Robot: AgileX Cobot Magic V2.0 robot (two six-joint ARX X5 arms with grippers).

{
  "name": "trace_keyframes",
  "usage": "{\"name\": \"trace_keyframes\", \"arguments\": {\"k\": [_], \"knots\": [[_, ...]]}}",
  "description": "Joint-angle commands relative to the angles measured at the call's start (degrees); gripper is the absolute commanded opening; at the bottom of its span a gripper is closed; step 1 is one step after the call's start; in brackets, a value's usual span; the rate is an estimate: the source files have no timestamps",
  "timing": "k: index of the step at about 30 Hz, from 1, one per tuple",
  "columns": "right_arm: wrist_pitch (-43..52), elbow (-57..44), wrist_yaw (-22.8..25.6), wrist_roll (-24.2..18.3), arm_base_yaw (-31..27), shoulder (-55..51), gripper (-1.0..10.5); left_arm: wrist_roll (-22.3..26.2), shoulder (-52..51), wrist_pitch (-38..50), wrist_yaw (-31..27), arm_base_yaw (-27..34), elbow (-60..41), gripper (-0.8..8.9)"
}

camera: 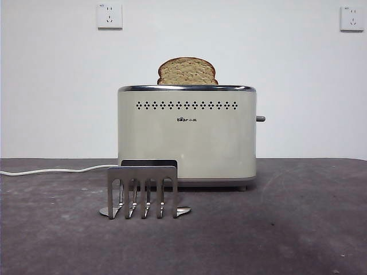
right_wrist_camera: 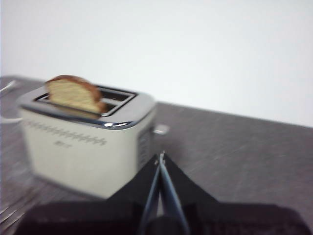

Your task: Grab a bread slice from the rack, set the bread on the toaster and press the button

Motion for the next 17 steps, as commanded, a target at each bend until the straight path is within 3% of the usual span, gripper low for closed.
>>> {"name": "trace_keyframes", "arguments": {"k": [1, 7, 17], "knots": [[2.5, -6.0, 4.5, 2.8, 0.0, -4.5, 0.0, -0.3, -0.2, 0.2, -0.2, 0.1, -0.8, -0.03], [4.5, -14.2, 10.9, 3.2, 0.0, -11.0, 0.0, -0.3, -0.2, 0.2, -0.2, 0.1, -0.8, -0.03], [5.3, -25.1, 12.0, 7.6, 0.0, -16.7, 0.0, -0.3, -0.2, 0.2, -0.2, 0.1, -0.8, -0.03]]}}
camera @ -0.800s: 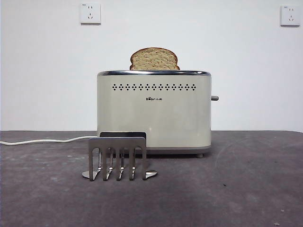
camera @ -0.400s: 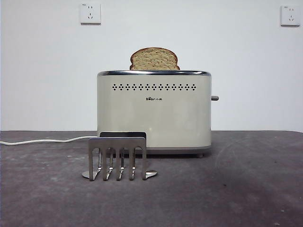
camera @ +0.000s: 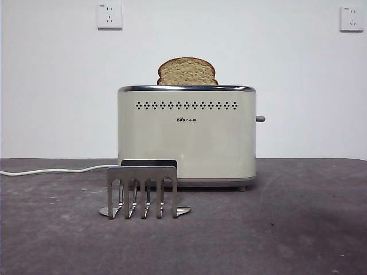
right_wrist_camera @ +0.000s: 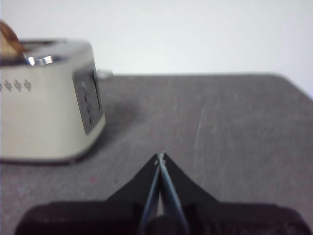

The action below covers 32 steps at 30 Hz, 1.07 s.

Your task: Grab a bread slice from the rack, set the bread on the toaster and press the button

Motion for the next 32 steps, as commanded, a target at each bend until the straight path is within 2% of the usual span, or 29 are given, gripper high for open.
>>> {"name": "trace_keyframes", "arguments": {"k": [1, 7, 32], "knots": [[0.7, -2.3, 0.2, 2.7, 0.0, -0.4, 0.0, -0.3, -0.2, 0.2, -0.1, 0.1, -0.8, -0.03], [-2.1, -3.4, 0.2, 3.1, 0.0, -0.4, 0.0, -0.3, -0.2, 0.2, -0.1, 0.1, -0.8, -0.03], [-1.9, -3.3, 0.2, 3.7, 0.1, -0.3, 0.0, -0.3, -0.2, 0.2, -0.1, 0.1, -0.8, -0.03]]}}
